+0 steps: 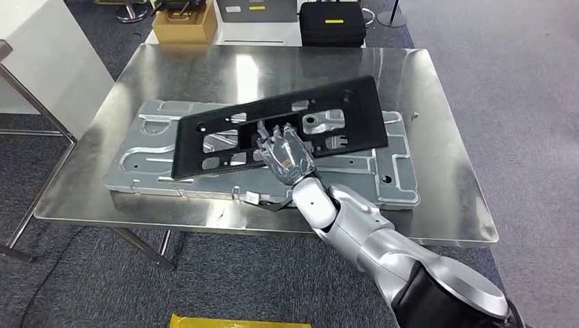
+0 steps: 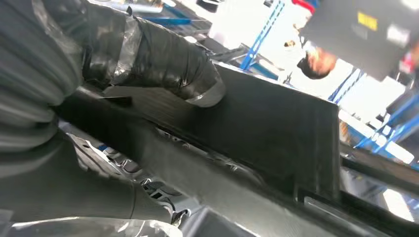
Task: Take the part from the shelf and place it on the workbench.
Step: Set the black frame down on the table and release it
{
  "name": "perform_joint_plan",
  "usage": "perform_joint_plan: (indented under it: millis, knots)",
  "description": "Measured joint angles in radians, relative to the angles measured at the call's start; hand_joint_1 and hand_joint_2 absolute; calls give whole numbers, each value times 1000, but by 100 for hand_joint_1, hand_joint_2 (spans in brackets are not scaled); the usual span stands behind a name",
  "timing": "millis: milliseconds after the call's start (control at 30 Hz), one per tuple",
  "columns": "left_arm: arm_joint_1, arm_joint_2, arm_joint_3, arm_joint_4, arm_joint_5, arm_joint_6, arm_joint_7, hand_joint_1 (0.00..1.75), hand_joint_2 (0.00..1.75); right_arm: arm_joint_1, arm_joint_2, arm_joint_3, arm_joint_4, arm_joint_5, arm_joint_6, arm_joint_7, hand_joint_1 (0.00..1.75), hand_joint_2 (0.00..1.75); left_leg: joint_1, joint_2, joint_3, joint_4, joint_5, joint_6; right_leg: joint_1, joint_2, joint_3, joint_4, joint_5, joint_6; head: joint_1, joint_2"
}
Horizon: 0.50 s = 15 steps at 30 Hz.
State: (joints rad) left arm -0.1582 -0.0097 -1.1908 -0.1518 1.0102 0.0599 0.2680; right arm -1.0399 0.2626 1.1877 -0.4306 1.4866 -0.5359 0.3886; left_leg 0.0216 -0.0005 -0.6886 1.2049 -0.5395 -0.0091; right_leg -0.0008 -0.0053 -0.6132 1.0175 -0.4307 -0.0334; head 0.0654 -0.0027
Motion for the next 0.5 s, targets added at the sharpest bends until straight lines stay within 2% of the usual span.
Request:
perform_joint_plan:
  millis: [33, 67, 100, 133, 200, 233, 267, 367, 400, 433, 500]
  knots:
    - [4, 0, -2, 0, 1, 0, 0, 0, 175, 1, -1, 18, 22, 0, 9, -1, 175, 175, 0, 0, -27, 57, -18, -2, 0, 1, 0, 1, -1, -1, 0, 0]
    - [7, 0, -4, 0, 2, 0, 0, 0, 175, 3, -2, 32, 42, 0, 18, -2, 175, 175, 1, 0, -43, 87, -19, -4, 0, 3, 0, 4, -3, -2, 0, 0]
    - [10, 1, -5, 0, 3, 0, 0, 0, 175, 4, -3, 41, 57, 0, 26, -2, 175, 175, 2, 0, -43, 82, -3, -6, -1, 6, 0, 7, -5, -1, 0, 0]
    - [12, 1, -6, 0, 4, 0, 0, 0, 175, 5, -4, 46, 70, -1, 34, -3, 175, 175, 3, 0, -26, 41, 29, -7, -2, 10, 0, 11, -8, 1, 0, 0]
    - [14, 2, -7, 0, 4, 0, 0, 0, 175, 4, -7, 49, 88, -2, 45, -5, 175, 175, 5, -1, 30, -84, 84, -9, -2, 17, -3, 26, -18, 11, -1, 0]
    - [14, 2, -7, 0, 4, 0, 0, 0, 175, 4, -8, 50, 96, -2, 49, -6, 175, 175, 4, -2, 49, -126, 96, -6, -1, 19, -6, 32, -22, 16, -1, 0]
    - [14, 2, -7, 0, 4, -1, 0, 0, 175, 4, -9, 50, 102, -2, 51, -9, 175, 175, 3, -3, 58, -146, 96, -1, 1, 21, -10, 37, -24, 21, -1, 0]
    - [14, 2, -7, 0, 5, -2, -1, 0, 175, 5, -15, 50, 117, -3, 59, -13, 175, 175, 0, -4, 58, -149, 95, 18, 0, 23, -14, 41, -27, 33, -1, 0]
    - [14, 2, -7, 0, 5, -3, -1, 0, 175, 5, -17, 50, 121, -3, 61, -14, 175, 175, 1, -3, 59, -151, 96, 24, -2, 21, -19, 53, -36, 38, -1, 0]
    - [14, 2, -7, 0, 6, -3, -1, 0, 175, 4, -19, 50, 124, -3, 66, -16, 175, 175, 2, -2, 61, -153, 97, 30, -4, 19, -32, 82, -55, 43, 0, 0]
    - [15, 2, -7, 0, 8, -3, -2, 0, 175, 5, -22, 50, 129, -5, 78, -24, 175, 175, 2, -1, 62, -154, 97, 38, -6, 16, -85, 194, -110, 50, 0, 0]
